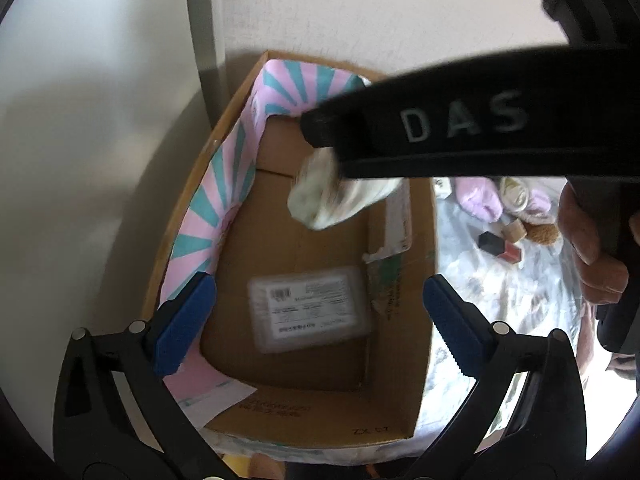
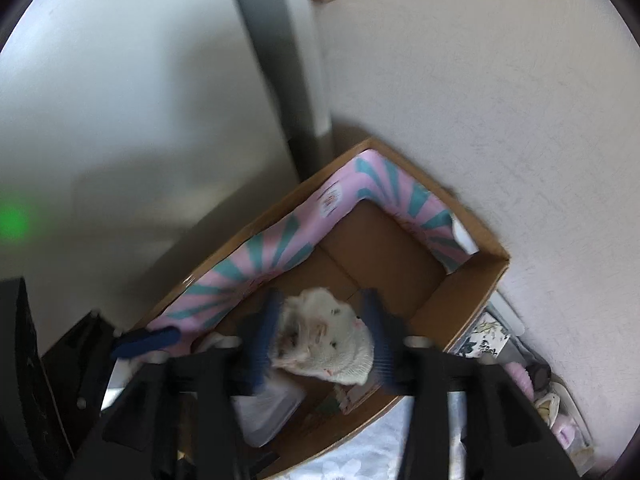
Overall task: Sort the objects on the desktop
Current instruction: 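Carry the clear box and sock into the cardboard box and release both, then move both open grippers back over the remaining items on the bed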
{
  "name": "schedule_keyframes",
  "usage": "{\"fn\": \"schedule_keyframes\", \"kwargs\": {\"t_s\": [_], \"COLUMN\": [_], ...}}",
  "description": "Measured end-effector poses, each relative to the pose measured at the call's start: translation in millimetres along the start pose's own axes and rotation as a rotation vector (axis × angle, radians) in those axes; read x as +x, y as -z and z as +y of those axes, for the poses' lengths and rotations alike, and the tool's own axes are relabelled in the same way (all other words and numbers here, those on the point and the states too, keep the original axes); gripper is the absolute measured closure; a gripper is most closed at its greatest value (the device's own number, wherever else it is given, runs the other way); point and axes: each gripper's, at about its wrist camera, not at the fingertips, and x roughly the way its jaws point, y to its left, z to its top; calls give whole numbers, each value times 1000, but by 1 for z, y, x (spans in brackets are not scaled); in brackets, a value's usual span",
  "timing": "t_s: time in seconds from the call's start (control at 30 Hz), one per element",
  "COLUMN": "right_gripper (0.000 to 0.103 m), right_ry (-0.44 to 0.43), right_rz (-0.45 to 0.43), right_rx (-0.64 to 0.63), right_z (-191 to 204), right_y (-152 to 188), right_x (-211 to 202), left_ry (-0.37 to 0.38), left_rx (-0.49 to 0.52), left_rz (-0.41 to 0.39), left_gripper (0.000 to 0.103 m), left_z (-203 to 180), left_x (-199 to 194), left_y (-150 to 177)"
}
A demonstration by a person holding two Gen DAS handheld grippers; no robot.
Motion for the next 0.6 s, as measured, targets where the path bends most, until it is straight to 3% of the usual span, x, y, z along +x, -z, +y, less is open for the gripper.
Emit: {"fn": "schedule_keyframes", "kwargs": {"t_s": [0.07,0.2,0.6], "right_gripper": [18,18,18], "right_ry": [20,64,50], "right_rz": [-33,-53,-34], "right_rx": [-12,-41,46], "right_z": [1,3,-15], "right_y": [2,3,12], "right_x": [-5,-11,-38], "left_ry": [-5,-14,-2], "left_rx": [-2,-7,-9], "left_rz": [-2,-10,-12], "left_gripper": [0,0,0], "left_z": [0,-2,-12], "left_x": [1,0,-11], "left_y": [2,3,-3]}}
